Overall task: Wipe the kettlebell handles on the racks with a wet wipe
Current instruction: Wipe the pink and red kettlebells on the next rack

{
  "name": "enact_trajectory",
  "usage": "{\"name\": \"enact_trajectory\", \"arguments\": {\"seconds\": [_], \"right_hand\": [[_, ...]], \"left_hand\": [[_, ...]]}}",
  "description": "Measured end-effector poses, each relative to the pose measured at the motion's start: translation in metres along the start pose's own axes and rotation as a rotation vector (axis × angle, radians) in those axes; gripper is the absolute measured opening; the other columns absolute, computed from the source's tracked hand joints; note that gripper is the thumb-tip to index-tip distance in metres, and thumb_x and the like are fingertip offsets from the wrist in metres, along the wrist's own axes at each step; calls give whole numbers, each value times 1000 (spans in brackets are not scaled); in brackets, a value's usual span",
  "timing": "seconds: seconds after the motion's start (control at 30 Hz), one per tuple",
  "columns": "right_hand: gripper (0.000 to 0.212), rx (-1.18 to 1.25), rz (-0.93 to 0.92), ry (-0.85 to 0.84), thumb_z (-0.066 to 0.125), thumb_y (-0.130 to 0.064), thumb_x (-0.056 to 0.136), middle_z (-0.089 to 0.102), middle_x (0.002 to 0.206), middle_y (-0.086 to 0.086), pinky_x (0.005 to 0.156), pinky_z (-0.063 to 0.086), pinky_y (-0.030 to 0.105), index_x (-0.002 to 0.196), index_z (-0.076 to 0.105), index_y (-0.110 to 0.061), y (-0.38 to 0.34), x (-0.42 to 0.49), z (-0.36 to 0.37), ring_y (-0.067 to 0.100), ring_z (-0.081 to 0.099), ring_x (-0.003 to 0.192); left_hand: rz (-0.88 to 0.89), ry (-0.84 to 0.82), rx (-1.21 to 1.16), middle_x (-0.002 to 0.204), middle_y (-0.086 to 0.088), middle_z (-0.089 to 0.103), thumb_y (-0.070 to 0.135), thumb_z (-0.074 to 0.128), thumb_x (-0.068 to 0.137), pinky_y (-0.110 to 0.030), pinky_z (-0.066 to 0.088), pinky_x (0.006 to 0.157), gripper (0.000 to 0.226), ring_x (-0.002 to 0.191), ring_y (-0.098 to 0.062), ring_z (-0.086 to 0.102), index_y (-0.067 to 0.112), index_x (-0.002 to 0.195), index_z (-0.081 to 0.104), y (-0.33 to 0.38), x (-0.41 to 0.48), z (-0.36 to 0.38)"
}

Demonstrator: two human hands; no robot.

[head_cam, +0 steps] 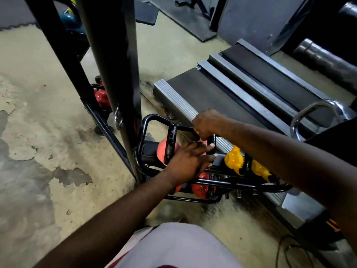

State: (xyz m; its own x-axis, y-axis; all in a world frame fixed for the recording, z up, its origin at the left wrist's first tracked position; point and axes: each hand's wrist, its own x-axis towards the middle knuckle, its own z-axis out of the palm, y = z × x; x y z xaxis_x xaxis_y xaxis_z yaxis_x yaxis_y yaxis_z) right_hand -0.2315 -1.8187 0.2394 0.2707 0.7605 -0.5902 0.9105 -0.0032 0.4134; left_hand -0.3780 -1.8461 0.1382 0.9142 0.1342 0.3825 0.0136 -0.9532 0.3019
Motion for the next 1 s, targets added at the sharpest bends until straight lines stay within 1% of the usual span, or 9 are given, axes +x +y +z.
{"name": "enact_trajectory", "arguments": {"seconds": [0.23,0.3,0.37,0.43,0.6,0.7,0.8,0.87,1.0], "right_hand": [[15,612,192,173,70,-37,80,66,89,0,75,51,29,88,72,-24,35,14,38,22,66,91],[17,1020,379,240,68,-37,84,65,84,4,76,52,32,84,69,-20,34,11,64,22,64,82],[15,1658,548,258,67,-30,90,60,75,5,73,54,35,83,63,-18,21,5,84,19,58,69],[15,2149,556,193,57,-22,97,57,71,3,60,50,28,84,59,-15,6,-3,93,15,53,61],[28,2696,366,49,45,-16,101,69,70,10,56,58,29,88,65,-2,-13,-16,98,21,68,59],[29,2834,309,51,43,-15,100,69,67,13,63,58,33,90,66,2,-17,-35,107,22,70,60],[19,2811,341,244,50,-12,98,72,83,12,69,55,34,102,65,-2,-24,-48,120,22,70,74],[5,2622,386,423,58,-7,94,69,79,7,61,52,31,90,61,-10,-30,-56,122,17,66,70],[16,1786,430,697,73,-19,82,61,67,-6,59,49,30,72,62,-22,-17,-47,111,12,59,64]], "left_hand": [[-16,-14,-29,140,0,57,38,51,94,-38,41,98,37,121,-23,54,27,126,66,-2,-2,-5],[-33,-21,-56,143,-1,55,37,51,94,-39,41,102,37,127,-24,51,27,127,64,-2,-5,-5],[-44,-20,-73,144,-2,54,35,53,93,-40,40,104,37,129,-23,50,27,128,63,-3,-8,-5],[-51,-9,-88,143,-2,55,34,54,93,-39,40,104,37,129,-23,51,26,127,64,-6,-10,-7],[-49,-8,-89,142,-3,56,31,58,93,-38,42,102,34,127,-22,53,26,127,64,-9,-9,-9],[-35,-30,-99,143,-1,55,34,56,94,-38,42,103,36,128,-21,53,27,128,63,-4,-6,-7],[-21,-54,-89,142,-2,55,37,49,95,-39,41,103,38,128,-21,53,27,128,63,0,-1,-9],[-9,-42,-67,141,-3,56,36,48,95,-39,43,101,37,128,-23,54,26,126,65,0,-1,-11],[113,7,2,140,-3,57,24,59,89,-41,46,96,29,129,-26,52,21,117,69,-6,-12,-7]]}}
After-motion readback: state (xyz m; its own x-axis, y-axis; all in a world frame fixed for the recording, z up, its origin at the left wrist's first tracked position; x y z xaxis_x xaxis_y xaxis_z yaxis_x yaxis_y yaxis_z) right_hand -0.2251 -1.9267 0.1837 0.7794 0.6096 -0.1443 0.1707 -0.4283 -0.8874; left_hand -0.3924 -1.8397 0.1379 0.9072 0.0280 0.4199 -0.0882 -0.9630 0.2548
